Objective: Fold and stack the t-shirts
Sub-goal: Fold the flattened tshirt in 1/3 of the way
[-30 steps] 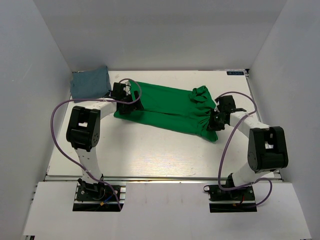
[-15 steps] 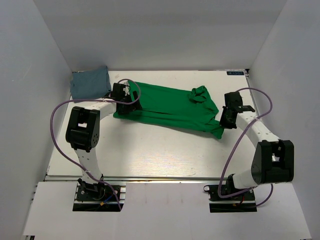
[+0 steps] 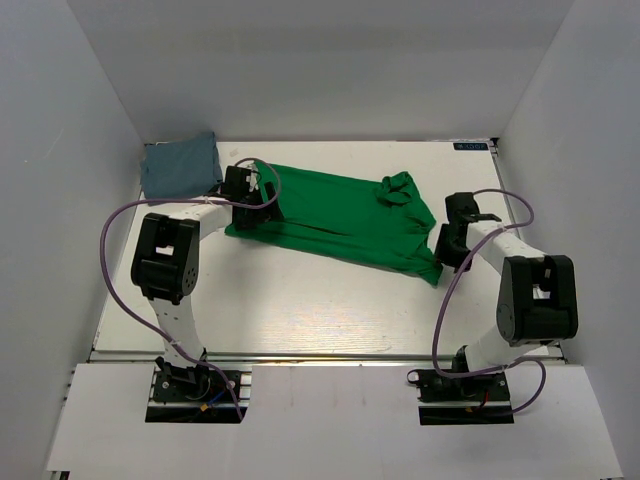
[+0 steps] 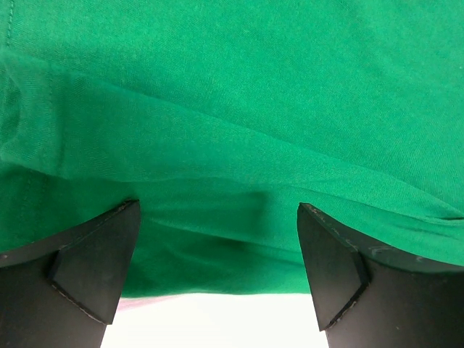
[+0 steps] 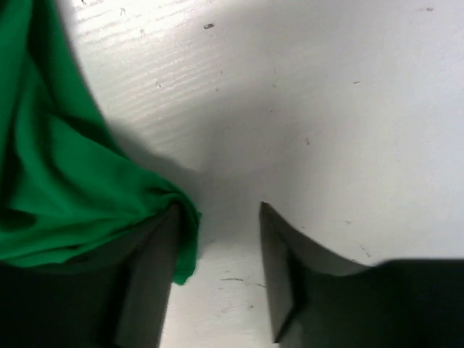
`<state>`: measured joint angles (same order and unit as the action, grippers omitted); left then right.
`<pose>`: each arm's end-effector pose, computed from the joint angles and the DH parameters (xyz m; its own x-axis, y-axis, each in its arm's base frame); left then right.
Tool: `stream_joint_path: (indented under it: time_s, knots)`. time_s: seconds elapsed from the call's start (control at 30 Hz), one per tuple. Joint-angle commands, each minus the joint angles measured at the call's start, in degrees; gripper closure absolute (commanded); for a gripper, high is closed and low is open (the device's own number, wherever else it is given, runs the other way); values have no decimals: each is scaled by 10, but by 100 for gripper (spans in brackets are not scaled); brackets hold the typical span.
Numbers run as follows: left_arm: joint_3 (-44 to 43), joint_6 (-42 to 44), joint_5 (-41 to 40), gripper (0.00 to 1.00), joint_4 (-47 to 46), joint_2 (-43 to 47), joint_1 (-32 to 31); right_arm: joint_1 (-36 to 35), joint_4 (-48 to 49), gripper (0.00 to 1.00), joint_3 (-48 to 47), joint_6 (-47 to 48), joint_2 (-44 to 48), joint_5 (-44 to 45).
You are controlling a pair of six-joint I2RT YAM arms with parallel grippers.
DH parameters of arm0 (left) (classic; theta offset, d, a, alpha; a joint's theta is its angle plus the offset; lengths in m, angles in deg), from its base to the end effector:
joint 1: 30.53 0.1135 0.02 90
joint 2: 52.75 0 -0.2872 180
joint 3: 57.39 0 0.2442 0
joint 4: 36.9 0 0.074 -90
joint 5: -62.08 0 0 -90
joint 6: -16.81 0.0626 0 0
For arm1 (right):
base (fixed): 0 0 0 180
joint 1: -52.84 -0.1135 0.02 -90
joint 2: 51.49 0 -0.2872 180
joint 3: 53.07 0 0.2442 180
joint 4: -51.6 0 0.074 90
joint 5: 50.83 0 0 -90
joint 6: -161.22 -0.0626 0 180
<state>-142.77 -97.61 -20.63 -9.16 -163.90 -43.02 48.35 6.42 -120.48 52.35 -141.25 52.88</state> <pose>0.4127 -0.0996 0.1658 -0.8339 -0.2353 -0.4993 -0.0621 0.9388 -0.3387 0.2964 0.0084 0.1833 -0.8671 0.2471 -0.4325 0.3114 0.9466 -0.0836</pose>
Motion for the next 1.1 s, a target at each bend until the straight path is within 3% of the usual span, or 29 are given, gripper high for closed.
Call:
stream_joint_path:
  time_s: [0.0,0.1,0.13,0.37,0.57,0.87,0.97,1.07]
  knots:
    - [22,7,-41,0,72,13,10,5,-6,45,-3,11,25,4]
    - [17,12,-24,0,72,36,10,3,-11,23,-44,19,63,-21]
    - [4,12,-18,0,72,36,10,2,-4,10,-55,23,86,-62]
    - [-20,18,-9,0,67,60,5,-11,85,10,-58,48,106,-312]
    - [-57,18,-45,0,73,52,10,-44,150,10,-36,35,61,-393]
    - [-103,25,-51,0,66,4,10,-58,195,10,-18,15,-36,-366]
    - [-125,25,-51,0,113,-6,10,-56,198,10,-13,9,-44,-328]
    - [-88,25,-70,0,86,29,10,-57,197,10,-10,5,-52,-310]
